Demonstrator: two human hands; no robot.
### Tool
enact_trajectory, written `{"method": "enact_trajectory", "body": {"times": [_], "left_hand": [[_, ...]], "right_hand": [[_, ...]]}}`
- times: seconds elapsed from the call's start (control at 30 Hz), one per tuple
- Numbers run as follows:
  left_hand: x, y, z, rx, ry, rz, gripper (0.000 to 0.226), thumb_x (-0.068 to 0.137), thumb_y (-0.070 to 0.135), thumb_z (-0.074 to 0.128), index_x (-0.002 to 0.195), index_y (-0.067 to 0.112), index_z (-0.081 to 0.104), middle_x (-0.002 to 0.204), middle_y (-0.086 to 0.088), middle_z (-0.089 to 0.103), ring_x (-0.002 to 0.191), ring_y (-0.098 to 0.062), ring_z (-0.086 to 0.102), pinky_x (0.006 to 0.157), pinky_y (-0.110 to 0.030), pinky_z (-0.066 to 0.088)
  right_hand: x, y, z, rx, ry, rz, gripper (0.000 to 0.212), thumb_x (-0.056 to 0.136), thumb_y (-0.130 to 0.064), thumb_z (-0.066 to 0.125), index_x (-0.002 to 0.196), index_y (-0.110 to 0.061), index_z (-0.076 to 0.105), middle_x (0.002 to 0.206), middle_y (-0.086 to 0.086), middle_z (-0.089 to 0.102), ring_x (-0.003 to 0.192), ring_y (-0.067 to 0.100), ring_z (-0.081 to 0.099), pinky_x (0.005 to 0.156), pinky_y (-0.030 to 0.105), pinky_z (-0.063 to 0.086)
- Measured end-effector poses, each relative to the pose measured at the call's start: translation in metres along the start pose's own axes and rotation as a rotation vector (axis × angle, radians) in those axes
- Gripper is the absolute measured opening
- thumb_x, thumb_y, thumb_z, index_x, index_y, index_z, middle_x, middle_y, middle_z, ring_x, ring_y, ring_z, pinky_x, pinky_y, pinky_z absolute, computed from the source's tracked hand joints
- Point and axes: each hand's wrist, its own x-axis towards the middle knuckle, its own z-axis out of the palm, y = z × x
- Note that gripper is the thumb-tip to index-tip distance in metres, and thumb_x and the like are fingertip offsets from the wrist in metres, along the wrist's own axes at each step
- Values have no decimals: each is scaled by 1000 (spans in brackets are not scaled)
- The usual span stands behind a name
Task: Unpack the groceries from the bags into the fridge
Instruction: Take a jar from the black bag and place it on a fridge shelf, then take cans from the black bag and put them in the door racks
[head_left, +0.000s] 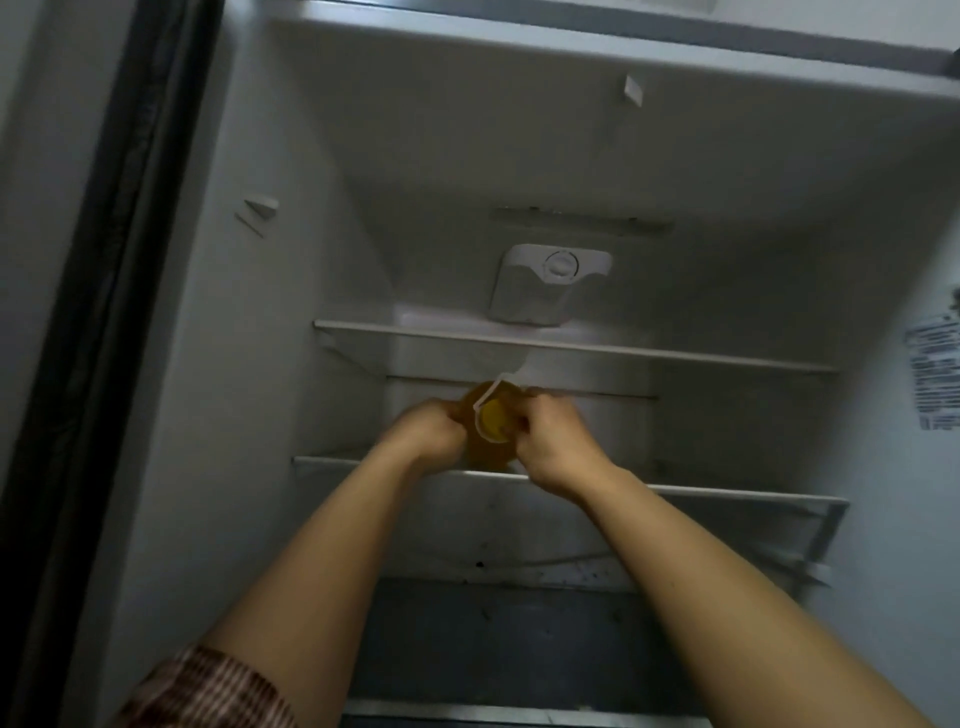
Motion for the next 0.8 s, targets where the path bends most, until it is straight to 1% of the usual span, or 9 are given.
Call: {"method": "enact_trajectory", "body": {"times": [0.07, 0.1, 0.2, 0.27, 0.33, 0.43, 0.53, 0.73, 0.8], "left_hand": [[-8, 3, 2, 51, 45, -22, 40, 74, 29, 44, 105, 27, 69, 105, -6, 71, 92, -27, 65, 81, -36, 54], [-14, 5, 3, 91, 92, -32, 37, 79, 29, 44, 107, 29, 68, 106, -4, 70, 93, -26, 65, 79, -35, 53], [-43, 12, 6, 85, 323, -28, 34, 88, 20, 47, 115, 27, 66, 113, -3, 68, 104, -28, 63, 81, -33, 48], [-65, 18, 7, -2, 381, 1, 32, 86, 15, 50, 112, 22, 67, 113, -6, 69, 106, -29, 62, 86, -35, 50], [-89, 25, 7, -47, 357, 27, 32, 86, 12, 52, 115, 16, 65, 118, -8, 67, 109, -27, 60, 90, -34, 48], [-132, 35, 0, -59, 359, 22, 31, 88, 12, 52, 118, 15, 62, 123, -8, 62, 112, -24, 57, 90, -31, 44], [-186, 44, -14, -46, 356, -19, 28, 89, 14, 52, 114, 16, 64, 121, -8, 62, 110, -24, 57, 86, -28, 42], [-341, 69, -52, 93, 324, -30, 28, 88, 15, 53, 112, 14, 66, 123, -11, 60, 115, -27, 55, 98, -32, 42], [-397, 78, -68, 148, 328, -44, 27, 87, 13, 54, 111, 13, 67, 118, -11, 61, 111, -28, 56, 93, -30, 40]], "right_hand": [[-6, 1, 1, 35, -10, 20, 31, 92, -12, 50, 121, -14, 61, 121, 14, 63, 108, 32, 59, 88, 33, 48], [-12, 0, 0, 52, -10, 31, 29, 93, -12, 48, 120, -13, 60, 121, 14, 62, 107, 33, 59, 89, 35, 49], [-39, -6, -4, 106, 26, 63, 22, 97, -16, 45, 111, -11, 60, 118, 15, 61, 104, 33, 58, 88, 41, 49], [-59, -14, -10, 130, 50, 87, 26, 98, -18, 47, 120, -10, 58, 124, 14, 58, 112, 32, 55, 92, 40, 46], [-81, -24, -19, 136, 46, 101, 37, 98, -21, 49, 134, -10, 51, 134, 12, 53, 121, 29, 51, 99, 38, 42], [-121, -39, -37, 161, 11, 105, 44, 98, -24, 50, 140, -11, 45, 141, 9, 48, 128, 24, 46, 104, 36, 39], [-169, -55, -57, 170, -34, 98, 45, 98, -25, 51, 141, -11, 44, 144, 7, 46, 131, 22, 43, 106, 34, 36], [-279, -102, -97, 181, -98, 26, 47, 96, -29, 53, 138, -10, 46, 140, 9, 49, 130, 25, 44, 106, 35, 35], [-316, -127, -108, 226, -124, 2, 47, 96, -29, 54, 138, -11, 47, 138, 8, 50, 128, 24, 45, 104, 35, 37]]}}
